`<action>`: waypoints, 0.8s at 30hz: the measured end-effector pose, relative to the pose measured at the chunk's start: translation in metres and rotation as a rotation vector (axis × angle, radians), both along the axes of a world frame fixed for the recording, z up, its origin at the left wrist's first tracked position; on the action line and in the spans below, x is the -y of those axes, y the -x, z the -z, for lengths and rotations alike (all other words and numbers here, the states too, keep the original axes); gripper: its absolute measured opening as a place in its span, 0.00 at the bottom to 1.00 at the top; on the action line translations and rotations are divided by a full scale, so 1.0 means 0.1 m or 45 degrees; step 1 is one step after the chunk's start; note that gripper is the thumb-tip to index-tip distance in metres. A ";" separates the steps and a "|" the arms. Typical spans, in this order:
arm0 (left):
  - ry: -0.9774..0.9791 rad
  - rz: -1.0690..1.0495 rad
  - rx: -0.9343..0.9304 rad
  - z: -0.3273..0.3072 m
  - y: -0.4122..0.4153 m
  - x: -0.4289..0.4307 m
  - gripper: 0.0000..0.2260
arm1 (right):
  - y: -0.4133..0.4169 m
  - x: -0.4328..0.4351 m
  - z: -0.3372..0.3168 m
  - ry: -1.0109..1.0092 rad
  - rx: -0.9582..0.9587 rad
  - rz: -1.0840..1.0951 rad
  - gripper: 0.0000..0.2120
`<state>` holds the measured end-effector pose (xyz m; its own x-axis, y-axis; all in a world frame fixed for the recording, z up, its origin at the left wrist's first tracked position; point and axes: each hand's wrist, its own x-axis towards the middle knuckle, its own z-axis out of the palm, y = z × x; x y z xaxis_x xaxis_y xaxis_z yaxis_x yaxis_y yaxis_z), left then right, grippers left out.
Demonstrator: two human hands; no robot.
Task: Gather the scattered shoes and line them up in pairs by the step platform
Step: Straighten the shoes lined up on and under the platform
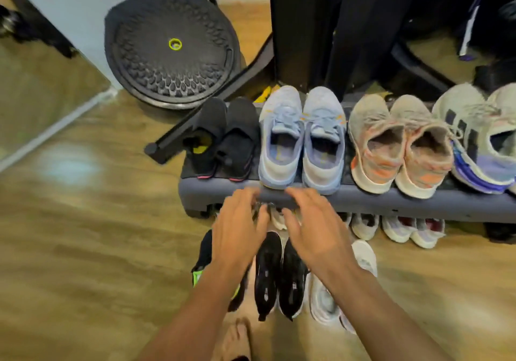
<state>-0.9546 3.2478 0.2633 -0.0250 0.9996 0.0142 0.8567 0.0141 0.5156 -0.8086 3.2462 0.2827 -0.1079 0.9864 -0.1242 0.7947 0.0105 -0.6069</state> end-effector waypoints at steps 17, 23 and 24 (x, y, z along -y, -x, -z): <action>0.600 -0.024 -0.286 0.38 1.41 -1.67 0.15 | 1.59 -1.46 0.54 0.379 0.142 0.175 0.14; 0.422 0.065 -0.401 0.48 1.40 -1.62 0.09 | 1.74 -1.63 0.58 0.434 0.275 0.081 0.14; 0.407 0.118 -0.450 0.49 1.39 -1.60 0.10 | 1.75 -1.64 0.59 0.467 0.315 0.049 0.15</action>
<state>-1.0935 3.4082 0.2144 0.0155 0.9531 -0.3022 0.9837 0.0395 0.1752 -0.9831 3.4099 0.2242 0.0047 0.8749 -0.4843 0.9122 -0.2022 -0.3564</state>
